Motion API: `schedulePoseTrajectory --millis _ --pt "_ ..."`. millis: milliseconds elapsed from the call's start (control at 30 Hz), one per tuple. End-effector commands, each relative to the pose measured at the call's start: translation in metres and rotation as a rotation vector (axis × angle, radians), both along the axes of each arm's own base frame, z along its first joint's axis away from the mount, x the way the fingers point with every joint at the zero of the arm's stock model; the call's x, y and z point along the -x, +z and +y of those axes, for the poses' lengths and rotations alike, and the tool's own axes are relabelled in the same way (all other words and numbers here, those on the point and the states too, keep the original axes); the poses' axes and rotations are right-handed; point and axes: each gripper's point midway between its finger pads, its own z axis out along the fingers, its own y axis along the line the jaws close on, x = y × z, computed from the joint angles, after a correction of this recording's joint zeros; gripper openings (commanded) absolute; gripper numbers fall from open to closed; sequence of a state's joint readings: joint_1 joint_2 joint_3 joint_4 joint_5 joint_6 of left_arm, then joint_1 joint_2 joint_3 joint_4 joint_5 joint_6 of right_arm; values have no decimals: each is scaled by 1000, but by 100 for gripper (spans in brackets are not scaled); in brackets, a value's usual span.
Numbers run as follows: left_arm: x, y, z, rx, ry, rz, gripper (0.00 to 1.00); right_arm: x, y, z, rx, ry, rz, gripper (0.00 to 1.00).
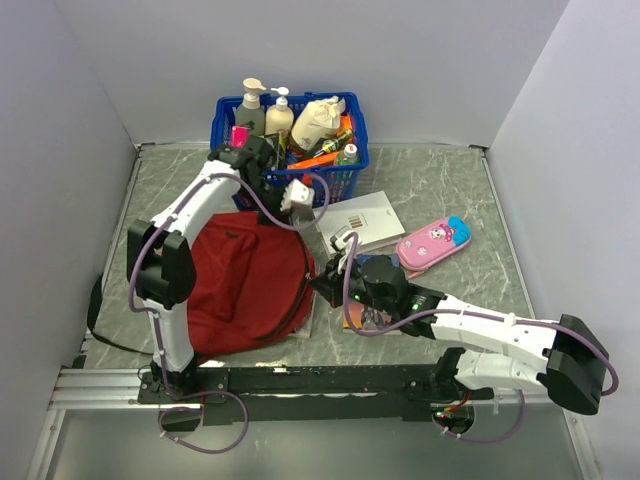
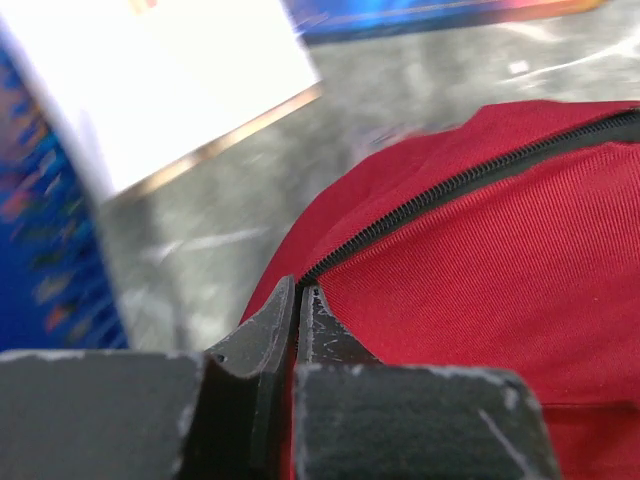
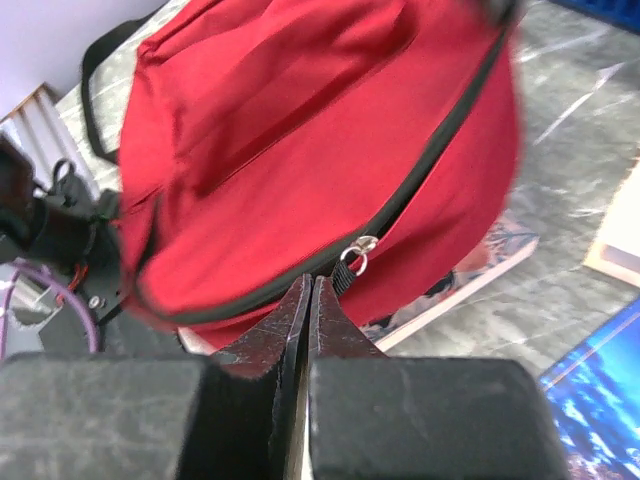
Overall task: Pack the student bag
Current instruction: Unzip the student bag at the center of the board.
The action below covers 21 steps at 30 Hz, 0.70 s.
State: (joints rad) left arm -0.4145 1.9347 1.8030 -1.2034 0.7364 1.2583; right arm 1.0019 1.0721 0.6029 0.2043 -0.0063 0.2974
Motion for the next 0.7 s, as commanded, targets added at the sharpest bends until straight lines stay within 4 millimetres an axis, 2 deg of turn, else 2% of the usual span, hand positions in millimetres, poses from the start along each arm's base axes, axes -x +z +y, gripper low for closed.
schedulePoseTrajectory --millis 0,67,100,167,333,400,433,467,533,567,600,667 --pt "-50 16 13 2 180 -100 1 18 23 16 -43 78 -26 0" --pt "-61 18 18 3 227 -132 1 28 18 21 -26 104 -15 0" --pt "-61 9 22 -20 263 -112 1 33 17 24 -20 118 -11 0" --pt "-69 5 23 -15 312 -138 1 43 10 30 7 149 1 0" --pt "-86 16 21 38 474 -142 1 67 -11 49 53 230 42 0" --pt "-93 22 17 78 544 -122 1 79 -6 63 41 274 41 0" --pt "-96 24 17 84 577 -118 1 83 -13 69 59 292 48 0" --pt "-101 29 15 99 605 -116 1 86 -6 78 45 315 44 0" --pt "-107 32 14 109 676 -92 1 98 -12 93 64 367 47 0" --pt "-109 36 12 123 710 -73 1 103 -4 102 50 396 40 0" --pt "-107 35 11 118 720 -53 1 107 -16 110 82 419 45 0" --pt "-102 34 3 114 725 -26 1 108 -12 125 81 446 37 0"
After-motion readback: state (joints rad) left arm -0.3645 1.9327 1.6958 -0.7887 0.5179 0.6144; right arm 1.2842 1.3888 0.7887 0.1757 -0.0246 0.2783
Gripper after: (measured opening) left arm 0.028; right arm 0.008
